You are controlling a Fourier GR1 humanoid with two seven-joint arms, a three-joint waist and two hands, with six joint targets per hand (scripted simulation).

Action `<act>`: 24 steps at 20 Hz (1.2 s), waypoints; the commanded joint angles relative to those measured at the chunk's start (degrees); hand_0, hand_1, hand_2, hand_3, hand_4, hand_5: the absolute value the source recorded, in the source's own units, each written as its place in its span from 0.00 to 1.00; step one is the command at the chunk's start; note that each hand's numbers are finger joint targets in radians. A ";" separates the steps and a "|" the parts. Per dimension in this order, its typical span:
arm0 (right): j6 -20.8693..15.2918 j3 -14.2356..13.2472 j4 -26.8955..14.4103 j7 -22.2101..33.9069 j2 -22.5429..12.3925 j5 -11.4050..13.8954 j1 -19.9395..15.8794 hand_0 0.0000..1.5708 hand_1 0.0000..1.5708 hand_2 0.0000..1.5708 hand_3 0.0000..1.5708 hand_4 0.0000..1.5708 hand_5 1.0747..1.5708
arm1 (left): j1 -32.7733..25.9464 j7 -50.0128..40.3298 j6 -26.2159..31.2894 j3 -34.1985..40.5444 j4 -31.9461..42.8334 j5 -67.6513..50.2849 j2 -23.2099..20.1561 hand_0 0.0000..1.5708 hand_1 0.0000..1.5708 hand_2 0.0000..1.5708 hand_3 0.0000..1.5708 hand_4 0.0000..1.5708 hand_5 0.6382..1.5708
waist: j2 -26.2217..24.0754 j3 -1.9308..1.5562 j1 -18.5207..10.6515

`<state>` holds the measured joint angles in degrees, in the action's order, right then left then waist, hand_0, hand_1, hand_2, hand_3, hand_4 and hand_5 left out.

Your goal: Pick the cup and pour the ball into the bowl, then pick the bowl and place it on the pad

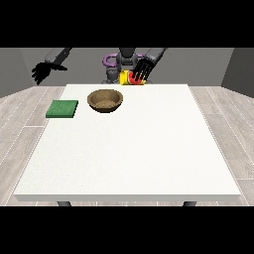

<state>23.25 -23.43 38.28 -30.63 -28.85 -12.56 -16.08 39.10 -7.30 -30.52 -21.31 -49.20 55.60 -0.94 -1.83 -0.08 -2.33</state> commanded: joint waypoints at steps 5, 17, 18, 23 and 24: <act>-2.72 1.11 -2.14 2.36 -0.34 1.13 -8.42 0.00 0.00 0.00 0.02 0.00 0.92 | 6.72 -16.96 4.81 -10.60 -2.99 9.99 0.92 0.34 0.34 1.00 1.00 0.59 1.00 | 2.86 0.01 1.57; -5.23 3.57 -1.10 6.13 3.29 1.45 -15.89 0.00 0.00 0.00 0.14 0.00 0.91 | 6.81 -21.06 9.62 -20.78 -3.28 22.73 0.94 0.00 0.00 1.00 1.00 0.56 0.98 | 6.42 0.05 4.34; -6.05 3.56 -1.03 6.42 3.55 1.56 -15.10 0.00 0.00 0.00 0.16 0.00 0.91 | 5.64 -19.08 10.95 -21.18 -2.86 22.98 0.94 0.00 0.00 1.00 1.00 0.58 0.97 | 5.38 0.06 4.05; -4.71 3.98 -1.51 6.15 3.00 1.85 -12.96 0.00 0.00 0.00 0.12 0.00 0.90 | 6.99 -15.43 18.85 -22.77 -2.34 25.37 0.94 0.00 0.00 1.00 1.00 0.79 0.82 | 2.99 0.06 4.48; -4.69 3.48 -1.62 5.47 2.86 1.37 -14.95 0.00 0.00 0.00 0.10 0.00 0.89 | 10.13 -16.12 20.94 -22.67 -2.13 26.52 0.94 0.00 0.00 1.00 1.00 0.79 0.81 | 4.92 0.04 4.33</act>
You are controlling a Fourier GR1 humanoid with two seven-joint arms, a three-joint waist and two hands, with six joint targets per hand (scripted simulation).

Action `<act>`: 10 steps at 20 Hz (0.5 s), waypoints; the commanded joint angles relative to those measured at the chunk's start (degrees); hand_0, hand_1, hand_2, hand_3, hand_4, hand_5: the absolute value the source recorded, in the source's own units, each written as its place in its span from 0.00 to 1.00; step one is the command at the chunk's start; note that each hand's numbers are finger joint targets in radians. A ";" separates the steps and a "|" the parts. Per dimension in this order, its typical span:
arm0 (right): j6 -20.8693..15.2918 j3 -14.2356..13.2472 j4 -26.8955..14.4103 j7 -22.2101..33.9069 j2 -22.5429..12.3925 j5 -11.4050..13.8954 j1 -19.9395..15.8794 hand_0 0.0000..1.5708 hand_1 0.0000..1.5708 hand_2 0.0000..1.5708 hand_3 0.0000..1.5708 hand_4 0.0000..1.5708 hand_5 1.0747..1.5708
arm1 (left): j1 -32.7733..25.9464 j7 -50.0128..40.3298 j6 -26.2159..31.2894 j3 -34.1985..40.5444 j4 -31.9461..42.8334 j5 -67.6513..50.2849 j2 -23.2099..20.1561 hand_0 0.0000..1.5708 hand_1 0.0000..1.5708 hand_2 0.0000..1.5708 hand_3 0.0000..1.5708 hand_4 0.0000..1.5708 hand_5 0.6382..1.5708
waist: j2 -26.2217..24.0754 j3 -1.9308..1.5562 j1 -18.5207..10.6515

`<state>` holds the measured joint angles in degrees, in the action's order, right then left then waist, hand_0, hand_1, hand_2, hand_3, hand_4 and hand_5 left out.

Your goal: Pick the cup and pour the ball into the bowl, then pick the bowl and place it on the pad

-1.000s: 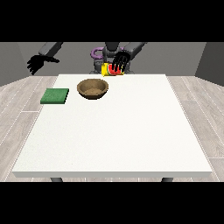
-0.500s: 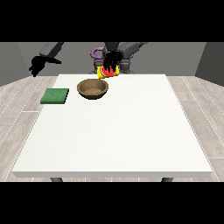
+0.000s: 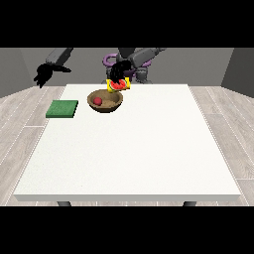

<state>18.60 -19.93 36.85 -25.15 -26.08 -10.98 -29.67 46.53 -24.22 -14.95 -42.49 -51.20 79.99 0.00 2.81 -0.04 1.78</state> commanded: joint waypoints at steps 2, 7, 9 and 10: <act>0.88 -1.18 -2.07 0.30 -1.22 -0.93 0.78 0.00 0.00 0.00 0.05 0.00 0.89 | 3.75 2.89 8.88 -2.35 -0.20 4.37 -0.03 0.39 0.39 1.00 1.00 0.78 0.80 | -1.95 -0.02 -1.58; 0.17 -0.52 -3.26 -1.73 -0.91 0.37 2.46 0.00 0.00 0.00 0.13 0.00 0.89 | 10.32 6.19 14.87 -2.98 -1.15 8.36 -1.85 0.99 0.99 1.00 1.00 0.76 0.87 | -2.46 -0.02 -2.11; -0.13 -1.75 -4.41 -1.37 -1.23 -0.75 1.93 0.00 0.00 0.00 0.13 0.00 0.89 | 10.73 7.38 18.00 -2.59 -4.04 8.61 -0.75 0.99 0.99 1.00 1.00 0.76 0.89 | -3.97 -0.02 -4.46; 1.19 -1.01 -2.53 1.20 -1.37 -1.26 0.65 0.00 0.00 0.00 0.11 0.00 0.89 | 9.31 6.78 16.14 -0.96 -2.13 9.89 -0.41 0.99 0.99 1.00 1.00 0.76 0.89 | -3.40 0.02 -1.63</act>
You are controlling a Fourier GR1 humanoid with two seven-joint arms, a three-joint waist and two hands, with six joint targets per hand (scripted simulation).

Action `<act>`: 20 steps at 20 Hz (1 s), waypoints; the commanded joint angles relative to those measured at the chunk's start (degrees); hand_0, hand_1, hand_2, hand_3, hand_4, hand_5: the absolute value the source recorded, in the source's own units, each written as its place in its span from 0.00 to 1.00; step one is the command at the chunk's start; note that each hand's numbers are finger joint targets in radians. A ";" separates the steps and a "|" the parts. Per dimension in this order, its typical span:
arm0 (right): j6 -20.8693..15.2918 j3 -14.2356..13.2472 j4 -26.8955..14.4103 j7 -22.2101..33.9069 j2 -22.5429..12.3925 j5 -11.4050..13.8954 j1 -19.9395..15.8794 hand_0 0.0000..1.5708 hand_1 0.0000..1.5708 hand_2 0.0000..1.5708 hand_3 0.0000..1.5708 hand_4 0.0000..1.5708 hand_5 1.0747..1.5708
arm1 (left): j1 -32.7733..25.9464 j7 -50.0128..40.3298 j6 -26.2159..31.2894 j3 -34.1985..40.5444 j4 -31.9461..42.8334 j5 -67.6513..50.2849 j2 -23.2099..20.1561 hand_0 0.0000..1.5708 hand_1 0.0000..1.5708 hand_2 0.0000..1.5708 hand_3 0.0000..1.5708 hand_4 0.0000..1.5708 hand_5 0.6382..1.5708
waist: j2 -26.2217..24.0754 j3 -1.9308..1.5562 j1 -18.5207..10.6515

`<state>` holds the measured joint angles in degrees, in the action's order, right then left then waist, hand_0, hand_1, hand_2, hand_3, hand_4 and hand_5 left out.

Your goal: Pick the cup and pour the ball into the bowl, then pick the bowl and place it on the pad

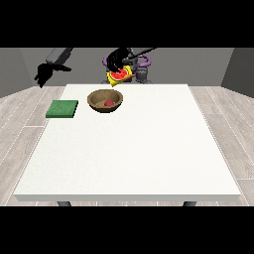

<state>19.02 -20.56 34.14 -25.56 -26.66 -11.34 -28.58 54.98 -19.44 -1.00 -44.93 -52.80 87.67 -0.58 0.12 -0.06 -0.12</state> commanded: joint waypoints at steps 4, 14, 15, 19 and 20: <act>3.47 -0.26 0.05 -1.82 -1.26 -0.94 2.68 0.00 0.00 0.00 0.17 0.00 0.91 | -0.82 1.17 2.24 2.78 -1.51 5.48 -0.02 0.95 0.95 1.00 1.00 0.77 0.88 | 0.61 0.04 0.93; 0.06 -1.73 -1.41 4.64 -0.24 -2.81 1.87 0.00 0.00 0.00 0.00 0.30 0.97 | -10.32 5.46 -14.27 23.88 -13.56 -16.55 -5.65 0.26 0.26 1.00 1.00 0.64 1.00 | 0.31 0.33 -9.16; -2.05 -1.58 -1.21 2.52 1.72 -2.31 3.13 0.00 0.00 0.00 0.00 0.30 0.97 | -11.68 6.85 -15.31 26.35 -14.27 -19.57 -6.69 0.18 0.18 1.00 1.00 0.64 1.00 | 1.42 0.34 -10.28; -3.17 -0.81 0.53 0.62 3.64 -1.80 3.26 0.00 0.00 0.00 0.00 0.19 0.98 | -14.52 13.59 -14.48 33.96 -14.99 -33.97 -4.90 0.81 0.81 1.00 1.00 0.62 0.98 | 6.12 0.32 -8.75; -3.79 -1.05 1.48 1.68 4.28 -2.55 0.62 0.00 0.00 0.00 0.00 0.15 0.98 | -15.47 14.62 -16.21 35.37 -14.99 -37.20 -2.52 0.82 0.82 1.00 0.97 0.63 0.99 | 7.95 0.45 -8.96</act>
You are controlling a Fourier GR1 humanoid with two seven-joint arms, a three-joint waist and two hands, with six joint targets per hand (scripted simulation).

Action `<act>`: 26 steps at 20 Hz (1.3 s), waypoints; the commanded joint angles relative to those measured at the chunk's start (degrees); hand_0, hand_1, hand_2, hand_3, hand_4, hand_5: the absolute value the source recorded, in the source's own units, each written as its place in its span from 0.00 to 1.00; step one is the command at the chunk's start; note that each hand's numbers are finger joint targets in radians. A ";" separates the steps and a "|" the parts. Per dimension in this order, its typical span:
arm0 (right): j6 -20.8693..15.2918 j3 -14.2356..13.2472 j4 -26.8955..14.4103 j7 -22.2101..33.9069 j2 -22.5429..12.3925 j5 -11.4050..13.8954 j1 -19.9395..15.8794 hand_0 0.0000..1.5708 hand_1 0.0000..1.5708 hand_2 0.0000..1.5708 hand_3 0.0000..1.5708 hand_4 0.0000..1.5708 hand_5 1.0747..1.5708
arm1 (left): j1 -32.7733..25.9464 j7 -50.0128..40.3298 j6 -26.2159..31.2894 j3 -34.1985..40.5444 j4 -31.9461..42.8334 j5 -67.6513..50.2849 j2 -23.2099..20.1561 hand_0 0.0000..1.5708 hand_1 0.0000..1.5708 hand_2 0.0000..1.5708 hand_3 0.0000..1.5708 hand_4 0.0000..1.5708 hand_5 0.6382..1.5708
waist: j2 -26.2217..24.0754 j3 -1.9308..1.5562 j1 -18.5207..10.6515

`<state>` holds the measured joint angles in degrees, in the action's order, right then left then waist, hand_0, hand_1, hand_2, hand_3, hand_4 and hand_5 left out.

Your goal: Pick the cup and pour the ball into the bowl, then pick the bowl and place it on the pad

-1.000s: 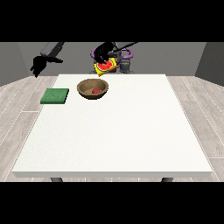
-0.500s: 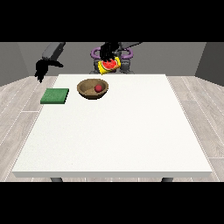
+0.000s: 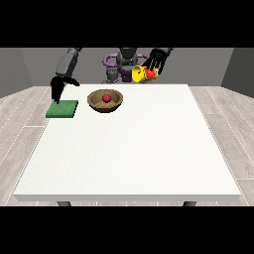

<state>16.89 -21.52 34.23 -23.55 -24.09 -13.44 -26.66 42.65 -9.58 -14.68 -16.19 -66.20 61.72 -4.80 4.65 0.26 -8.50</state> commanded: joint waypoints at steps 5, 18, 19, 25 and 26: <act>-1.27 0.22 3.31 0.26 3.81 -1.56 -2.68 0.00 0.00 0.00 0.00 0.23 1.00 | -4.93 14.56 -1.44 14.48 -1.34 -25.40 2.33 0.61 0.61 0.59 0.40 0.55 0.97 | 8.98 -0.01 1.43; -4.85 7.78 8.06 6.75 11.01 1.87 -2.01 0.00 0.00 0.00 0.00 0.00 0.95 | -8.47 26.04 4.41 23.61 7.79 -44.91 1.55 0.00 0.00 0.00 0.00 0.00 0.95 | 4.58 -0.26 8.93; -4.62 8.65 8.58 7.21 11.73 2.19 -0.64 0.00 0.00 0.00 0.00 0.00 0.94 | -11.15 27.07 4.36 22.88 8.59 -45.01 2.61 0.00 0.00 0.00 0.00 0.00 0.95 | 2.90 -0.25 9.10; -5.25 6.56 0.72 0.22 12.94 1.82 0.22 0.00 0.00 0.00 0.00 0.13 0.95 | -10.95 23.98 4.27 18.51 4.10 -43.40 4.68 0.00 0.00 0.00 0.00 0.00 0.97 | 4.21 -0.30 4.51; -4.33 7.26 1.19 -0.76 13.01 2.03 -1.23 0.00 0.00 0.00 0.00 0.16 0.96 | -8.25 24.69 4.58 21.03 5.84 -44.83 2.71 0.00 0.00 0.00 0.00 0.00 0.98 | 6.20 -0.29 6.23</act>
<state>12.15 -14.06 38.61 -21.95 -11.58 -11.38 -27.59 33.66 16.27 -11.01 5.38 -59.51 17.43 -1.94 10.36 -0.01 -1.26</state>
